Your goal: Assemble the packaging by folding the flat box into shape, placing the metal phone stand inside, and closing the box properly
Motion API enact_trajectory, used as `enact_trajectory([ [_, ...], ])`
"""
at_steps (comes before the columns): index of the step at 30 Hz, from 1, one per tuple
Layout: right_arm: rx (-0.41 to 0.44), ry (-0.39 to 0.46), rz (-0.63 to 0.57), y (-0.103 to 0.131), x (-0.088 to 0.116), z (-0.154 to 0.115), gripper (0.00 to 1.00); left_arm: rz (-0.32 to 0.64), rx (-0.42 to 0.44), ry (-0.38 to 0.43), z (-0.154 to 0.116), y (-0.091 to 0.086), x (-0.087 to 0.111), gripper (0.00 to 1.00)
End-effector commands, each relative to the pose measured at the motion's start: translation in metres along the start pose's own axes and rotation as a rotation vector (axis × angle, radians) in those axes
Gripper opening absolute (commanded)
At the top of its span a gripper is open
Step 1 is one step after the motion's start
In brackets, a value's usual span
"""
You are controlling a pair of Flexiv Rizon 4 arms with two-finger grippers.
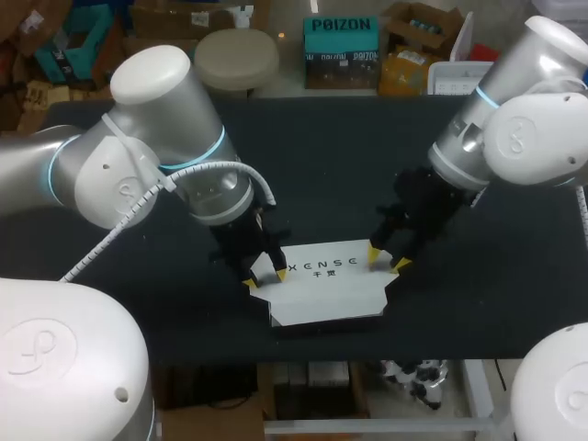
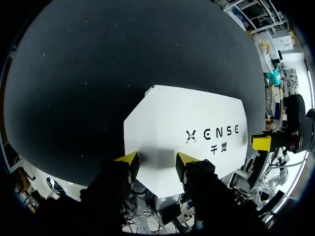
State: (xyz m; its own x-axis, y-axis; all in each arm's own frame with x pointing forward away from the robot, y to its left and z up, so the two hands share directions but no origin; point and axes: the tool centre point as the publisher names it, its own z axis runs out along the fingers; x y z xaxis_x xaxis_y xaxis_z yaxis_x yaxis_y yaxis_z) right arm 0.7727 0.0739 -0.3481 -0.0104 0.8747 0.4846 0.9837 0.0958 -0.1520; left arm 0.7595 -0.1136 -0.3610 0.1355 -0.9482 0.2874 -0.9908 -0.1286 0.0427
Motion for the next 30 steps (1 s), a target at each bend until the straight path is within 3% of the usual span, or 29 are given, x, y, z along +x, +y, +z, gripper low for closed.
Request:
enact_trajectory([
  [1,0.001,-0.002,0.001,0.000,0.001,-0.001,0.50,-0.001,0.003,-0.009,0.000,0.001,0.002,0.48],
  [6,-0.009,-0.018,-0.002,-0.002,0.003,0.001,0.63,0.002,0.004,-0.010,0.001,0.001,0.002,0.49],
  [11,-0.017,-0.025,-0.003,-0.004,0.004,0.003,0.67,0.010,0.012,-0.011,0.001,0.003,0.005,0.49],
  [20,-0.049,-0.056,-0.007,-0.009,0.003,0.009,0.67,0.036,0.037,-0.016,0.005,0.009,0.008,0.63],
  [30,-0.066,-0.036,-0.018,-0.008,-0.003,0.016,0.65,0.048,0.089,0.020,0.005,0.011,0.003,0.60],
])
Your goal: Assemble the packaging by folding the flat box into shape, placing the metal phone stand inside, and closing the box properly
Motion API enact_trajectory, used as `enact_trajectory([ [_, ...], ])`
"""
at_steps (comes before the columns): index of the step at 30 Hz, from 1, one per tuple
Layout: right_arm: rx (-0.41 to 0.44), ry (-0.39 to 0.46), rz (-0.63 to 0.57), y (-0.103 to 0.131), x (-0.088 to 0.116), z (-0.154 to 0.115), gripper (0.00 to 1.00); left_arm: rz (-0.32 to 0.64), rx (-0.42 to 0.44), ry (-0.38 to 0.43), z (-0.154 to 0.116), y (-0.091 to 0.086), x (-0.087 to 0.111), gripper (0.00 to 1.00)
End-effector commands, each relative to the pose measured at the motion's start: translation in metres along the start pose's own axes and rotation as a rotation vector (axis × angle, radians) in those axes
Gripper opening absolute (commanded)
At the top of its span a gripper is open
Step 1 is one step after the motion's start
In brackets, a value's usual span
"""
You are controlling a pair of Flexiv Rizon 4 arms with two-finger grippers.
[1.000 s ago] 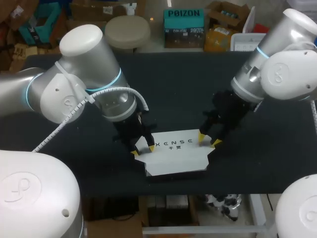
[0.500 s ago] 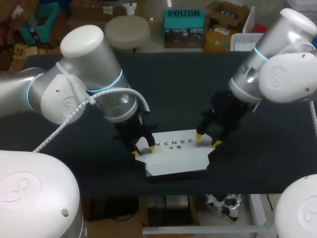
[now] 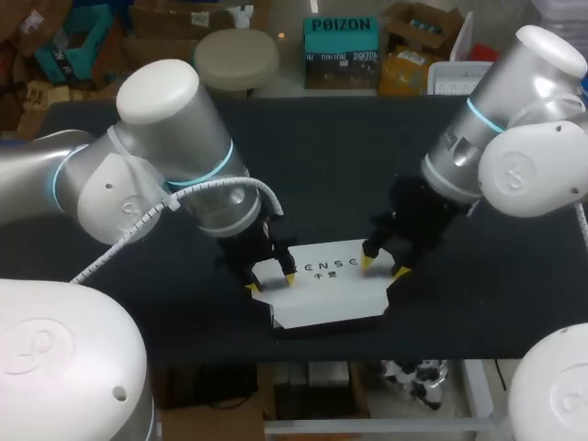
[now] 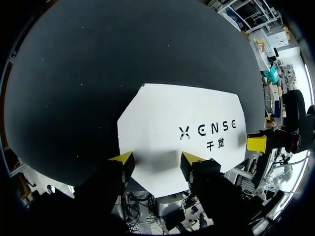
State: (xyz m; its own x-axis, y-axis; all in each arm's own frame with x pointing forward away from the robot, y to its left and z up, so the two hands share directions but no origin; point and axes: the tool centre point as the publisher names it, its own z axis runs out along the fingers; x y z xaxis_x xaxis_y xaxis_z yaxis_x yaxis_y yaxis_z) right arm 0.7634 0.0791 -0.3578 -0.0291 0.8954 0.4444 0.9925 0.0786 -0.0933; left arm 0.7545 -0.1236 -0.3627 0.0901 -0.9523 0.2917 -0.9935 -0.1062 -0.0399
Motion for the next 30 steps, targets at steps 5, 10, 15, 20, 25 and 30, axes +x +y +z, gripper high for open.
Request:
enact_trajectory([
  [5,-0.006,0.018,-0.015,0.001,-0.005,0.008,0.66,0.006,0.021,0.018,0.000,0.005,-0.005,0.61],
  [10,-0.002,0.034,-0.020,0.005,-0.006,0.010,0.67,0.007,0.026,0.024,0.002,0.004,-0.005,0.61],
  [15,-0.013,0.047,-0.031,0.005,-0.006,0.011,0.68,0.015,0.032,0.036,0.004,0.004,-0.005,0.62],
  [20,-0.021,0.060,-0.038,0.006,-0.006,0.011,0.67,0.013,0.021,0.053,0.006,0.003,-0.006,0.61],
  [25,-0.022,0.076,-0.041,0.008,-0.006,0.014,0.65,0.011,0.001,0.064,0.007,0.003,-0.006,0.59],
  [30,-0.026,0.090,-0.040,0.008,-0.009,0.016,0.66,0.012,-0.003,0.069,0.010,0.004,-0.004,0.60],
])
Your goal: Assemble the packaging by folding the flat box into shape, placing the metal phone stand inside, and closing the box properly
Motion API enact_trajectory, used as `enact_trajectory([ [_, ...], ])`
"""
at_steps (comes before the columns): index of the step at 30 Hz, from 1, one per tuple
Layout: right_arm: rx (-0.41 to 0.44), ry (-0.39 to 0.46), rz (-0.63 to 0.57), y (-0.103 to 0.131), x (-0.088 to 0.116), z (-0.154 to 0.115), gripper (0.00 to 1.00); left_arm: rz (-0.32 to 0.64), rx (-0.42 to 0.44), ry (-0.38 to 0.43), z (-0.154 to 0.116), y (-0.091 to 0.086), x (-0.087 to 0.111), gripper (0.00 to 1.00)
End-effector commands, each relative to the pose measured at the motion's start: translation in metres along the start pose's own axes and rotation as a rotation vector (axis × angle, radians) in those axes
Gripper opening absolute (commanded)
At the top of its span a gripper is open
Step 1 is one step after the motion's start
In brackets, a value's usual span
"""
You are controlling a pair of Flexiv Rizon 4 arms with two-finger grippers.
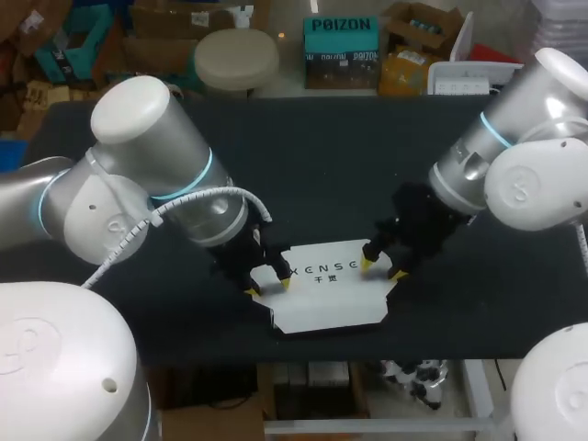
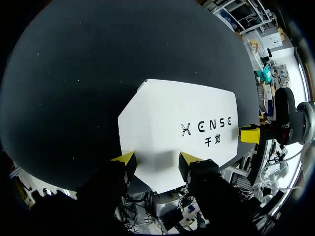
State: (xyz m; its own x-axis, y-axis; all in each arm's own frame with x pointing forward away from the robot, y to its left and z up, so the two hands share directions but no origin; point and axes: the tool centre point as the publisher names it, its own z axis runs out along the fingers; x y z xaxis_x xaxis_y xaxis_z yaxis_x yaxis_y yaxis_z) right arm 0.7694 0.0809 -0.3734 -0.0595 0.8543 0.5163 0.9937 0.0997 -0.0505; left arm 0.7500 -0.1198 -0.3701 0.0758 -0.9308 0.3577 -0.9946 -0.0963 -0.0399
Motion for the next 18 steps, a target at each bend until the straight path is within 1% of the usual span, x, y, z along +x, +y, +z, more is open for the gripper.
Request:
enact_trajectory([
  [1,0.001,0.013,-0.001,0.0005,-0.0036,0.0018,0.66,0.002,0.001,0.001,0.0044,-0.0002,0.0018,0.60],
  [3,0.000,0.015,-0.001,0.0004,-0.0042,0.0019,0.65,-0.001,0.002,0.007,0.0053,-0.0001,0.0013,0.62],
  [6,-0.004,0.016,-0.002,0.0009,-0.0056,0.0026,0.65,-0.003,-0.001,0.012,0.0066,-0.0002,-0.0003,0.61],
  [10,-0.016,0.029,-0.008,0.0019,-0.0062,0.0029,0.66,0.002,-0.004,0.022,0.0076,0.0001,-0.0011,0.63],
  [14,-0.023,0.042,-0.012,0.0036,-0.0074,0.0064,0.67,0.006,-0.005,0.033,0.0086,0.0007,-0.0011,0.63],
  [18,-0.023,0.069,-0.015,0.0053,-0.0094,0.0084,0.64,0.009,-0.002,0.047,0.0094,0.0007,-0.0010,0.62],
])
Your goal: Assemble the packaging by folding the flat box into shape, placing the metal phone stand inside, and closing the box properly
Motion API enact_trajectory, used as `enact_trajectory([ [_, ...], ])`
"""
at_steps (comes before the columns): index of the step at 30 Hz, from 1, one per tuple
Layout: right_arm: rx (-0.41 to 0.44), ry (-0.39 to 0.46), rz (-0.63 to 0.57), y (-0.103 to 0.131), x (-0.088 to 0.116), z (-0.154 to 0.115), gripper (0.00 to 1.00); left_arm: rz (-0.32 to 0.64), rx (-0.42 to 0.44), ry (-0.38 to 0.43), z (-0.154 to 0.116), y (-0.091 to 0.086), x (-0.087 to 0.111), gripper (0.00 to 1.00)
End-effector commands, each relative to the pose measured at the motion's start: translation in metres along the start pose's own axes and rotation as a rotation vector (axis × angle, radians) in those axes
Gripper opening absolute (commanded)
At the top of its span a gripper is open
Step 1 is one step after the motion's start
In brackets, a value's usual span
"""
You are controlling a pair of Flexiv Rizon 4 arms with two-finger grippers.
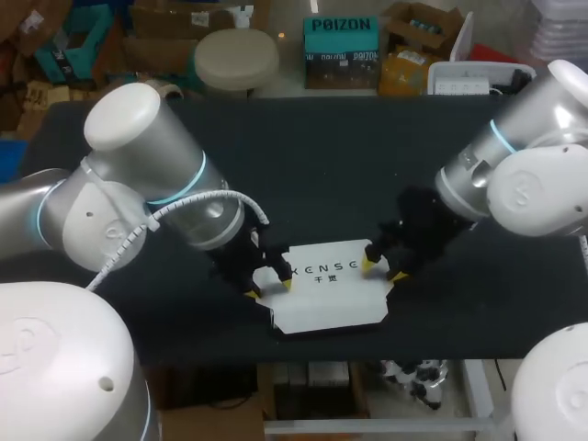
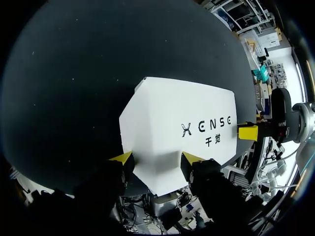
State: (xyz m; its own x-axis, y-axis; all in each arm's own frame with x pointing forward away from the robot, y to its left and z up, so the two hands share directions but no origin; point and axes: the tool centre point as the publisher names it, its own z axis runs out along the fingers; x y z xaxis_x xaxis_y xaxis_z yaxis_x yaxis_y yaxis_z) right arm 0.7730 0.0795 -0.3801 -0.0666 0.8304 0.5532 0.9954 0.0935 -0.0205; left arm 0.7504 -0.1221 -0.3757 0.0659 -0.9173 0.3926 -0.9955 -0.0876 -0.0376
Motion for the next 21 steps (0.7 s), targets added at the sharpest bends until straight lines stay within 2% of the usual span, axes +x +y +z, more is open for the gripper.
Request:
enact_trajectory([
  [1,0.005,0.030,-0.003,0.0016,-0.0048,0.0039,0.64,0.004,0.003,0.013,0.0035,0.0006,-0.0012,0.61],
  [21,0.028,0.135,0.009,0.0088,-0.0090,0.0097,0.54,0.016,-0.002,0.080,0.0107,-0.0053,-0.0042,0.57],
])
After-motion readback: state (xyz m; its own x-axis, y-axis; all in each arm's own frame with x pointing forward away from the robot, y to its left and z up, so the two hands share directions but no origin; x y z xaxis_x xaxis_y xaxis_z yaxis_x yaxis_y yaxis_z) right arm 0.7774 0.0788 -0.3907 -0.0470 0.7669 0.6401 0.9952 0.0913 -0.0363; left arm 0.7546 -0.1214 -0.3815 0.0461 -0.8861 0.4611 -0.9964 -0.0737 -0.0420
